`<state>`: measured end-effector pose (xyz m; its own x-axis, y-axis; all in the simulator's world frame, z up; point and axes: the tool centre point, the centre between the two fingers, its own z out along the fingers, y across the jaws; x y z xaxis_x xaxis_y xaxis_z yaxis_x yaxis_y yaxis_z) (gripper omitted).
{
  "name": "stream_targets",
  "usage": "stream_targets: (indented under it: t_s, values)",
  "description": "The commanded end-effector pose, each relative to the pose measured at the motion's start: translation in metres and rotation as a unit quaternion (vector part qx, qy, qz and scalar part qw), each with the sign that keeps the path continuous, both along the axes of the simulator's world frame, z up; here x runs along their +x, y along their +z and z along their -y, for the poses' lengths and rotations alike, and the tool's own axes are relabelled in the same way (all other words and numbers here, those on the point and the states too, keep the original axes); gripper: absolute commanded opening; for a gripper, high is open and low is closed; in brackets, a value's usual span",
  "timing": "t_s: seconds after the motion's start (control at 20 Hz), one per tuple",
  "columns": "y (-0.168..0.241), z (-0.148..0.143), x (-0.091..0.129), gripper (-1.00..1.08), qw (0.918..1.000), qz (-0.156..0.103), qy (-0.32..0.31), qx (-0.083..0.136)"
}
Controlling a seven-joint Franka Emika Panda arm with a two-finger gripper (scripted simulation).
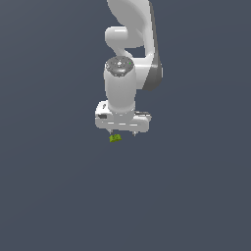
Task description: Pick up the object and move it to a goal position.
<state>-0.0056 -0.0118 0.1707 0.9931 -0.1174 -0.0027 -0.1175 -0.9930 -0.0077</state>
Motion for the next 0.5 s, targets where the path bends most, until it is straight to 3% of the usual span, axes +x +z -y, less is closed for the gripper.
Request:
stream_targets:
  t_s: [0.0, 0.25, 0.45]
  values:
    - [-0.006, 0.001, -0.003, 1.00, 0.9997, -0.001, -0.026, 0.001]
    - [-0.020, 0.005, -0.010, 1.00, 0.9956, -0.002, -0.093, 0.004]
    - [-0.033, 0.009, -0.017, 1.00, 0.9879, -0.003, -0.155, 0.005]
